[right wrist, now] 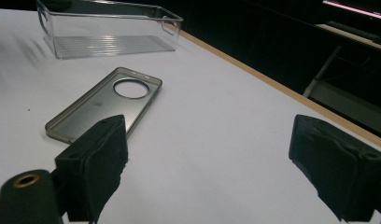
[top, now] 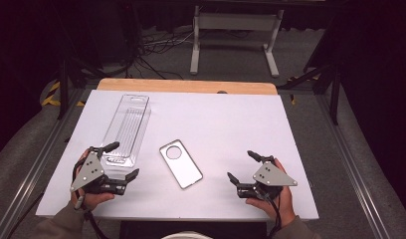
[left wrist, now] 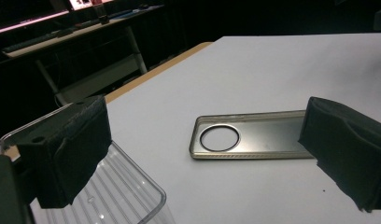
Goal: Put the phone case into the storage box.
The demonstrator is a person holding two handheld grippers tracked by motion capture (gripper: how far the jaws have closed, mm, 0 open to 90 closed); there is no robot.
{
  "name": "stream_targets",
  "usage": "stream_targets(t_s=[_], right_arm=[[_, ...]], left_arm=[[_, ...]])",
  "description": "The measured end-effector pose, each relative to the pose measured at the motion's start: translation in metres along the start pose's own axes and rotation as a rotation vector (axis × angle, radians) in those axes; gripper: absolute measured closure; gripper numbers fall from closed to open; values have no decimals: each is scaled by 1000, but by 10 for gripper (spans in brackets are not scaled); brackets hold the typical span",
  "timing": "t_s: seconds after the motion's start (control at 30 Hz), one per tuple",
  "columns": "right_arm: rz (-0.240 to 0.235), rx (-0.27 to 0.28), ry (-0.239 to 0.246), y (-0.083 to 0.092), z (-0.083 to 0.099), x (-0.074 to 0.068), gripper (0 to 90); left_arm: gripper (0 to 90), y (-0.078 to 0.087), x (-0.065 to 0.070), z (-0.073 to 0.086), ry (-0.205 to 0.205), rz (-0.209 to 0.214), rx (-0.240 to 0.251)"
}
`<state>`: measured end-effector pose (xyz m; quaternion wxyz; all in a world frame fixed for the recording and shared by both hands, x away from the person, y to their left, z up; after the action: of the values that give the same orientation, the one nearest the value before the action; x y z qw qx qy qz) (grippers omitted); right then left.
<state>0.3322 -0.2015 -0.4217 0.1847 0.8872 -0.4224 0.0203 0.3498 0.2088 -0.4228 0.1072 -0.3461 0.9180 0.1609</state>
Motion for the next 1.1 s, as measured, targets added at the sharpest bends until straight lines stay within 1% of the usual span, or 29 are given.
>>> stream_targets(t_s=[0.03, 0.07, 0.17, 0.23, 0.27, 0.3, 0.37, 0.4, 0.43, 0.47, 0.5, 0.57, 0.63, 0.73, 0.77, 0.83, 0.9, 0.97, 1.03, 1.1], right_arm=[[-1, -2, 3, 0, 0, 0, 124], [-1, 1, 2, 0, -1, -1, 124], [-2, -10, -3, 0, -1, -1, 130], [-5, -14, -2, 0, -2, -1, 155], [-18, -38, 0, -3, -2, -1, 149], [-31, -48, -2, -5, -2, -1, 144], [-38, -81, 1, -9, -1, -2, 138], [-50, -93, -5, -12, -2, -2, 131], [-50, -93, -5, -12, -2, -2, 131], [-57, -101, -11, -15, -3, -2, 131], [-59, -107, -7, -17, -5, -2, 131], [-70, -111, -13, -21, -10, -3, 141], [-77, -113, -12, -23, -11, -4, 141], [-89, -132, -3, -28, -13, -6, 153], [-89, -132, -3, -28, -13, -6, 153], [-108, -135, -6, -30, -16, -6, 170], [-111, -137, -4, -31, -17, -6, 172], [-124, -143, -3, -34, -20, -6, 172], [-128, -146, -2, -38, -22, -6, 172], [-143, -161, 1, -42, -23, -7, 173]], left_arm=[[29, 0, 0, 0, 0, 1, 0], [29, 0, 1, 0, 10, 0, -1], [31, 1, 1, 1, 3, 3, -7], [33, 3, 1, 3, 16, 18, -6], [33, 3, 1, 3, 11, 21, -5], [32, 4, 0, 3, 5, 23, -10], [32, 5, -1, 4, 18, 25, -4], [31, 5, -2, 4, 21, 21, -8], [31, 5, -2, 4, 21, 21, -8], [31, 5, -2, 5, 12, 17, -12], [31, 4, -2, 5, 20, 21, -12], [31, 3, -1, 6, 18, 26, -20], [31, 2, -1, 6, 22, 26, -17], [30, 2, 0, 6, 21, 29, -20], [30, 2, -1, 6, 20, 26, -23], [31, 3, -1, 7, 16, 27, -29], [31, 3, -1, 7, 12, 21, -33], [31, 3, -1, 8, 20, 14, -36], [31, 4, -1, 8, 12, 14, -38], [31, 4, -1, 8, 9, 17, -40]])
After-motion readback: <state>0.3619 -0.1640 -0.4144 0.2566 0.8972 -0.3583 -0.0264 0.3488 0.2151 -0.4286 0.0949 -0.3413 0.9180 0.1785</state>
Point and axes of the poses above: each handheld gripper's, and its own axes: y roughly backward along the jaws, z roughly out of its underside, x roughly to its right, the point moved 4 cm from there along -y, roughly forward along the jaws, and after that the axes turned 5 degrees about -y, right-handed, at the moved point
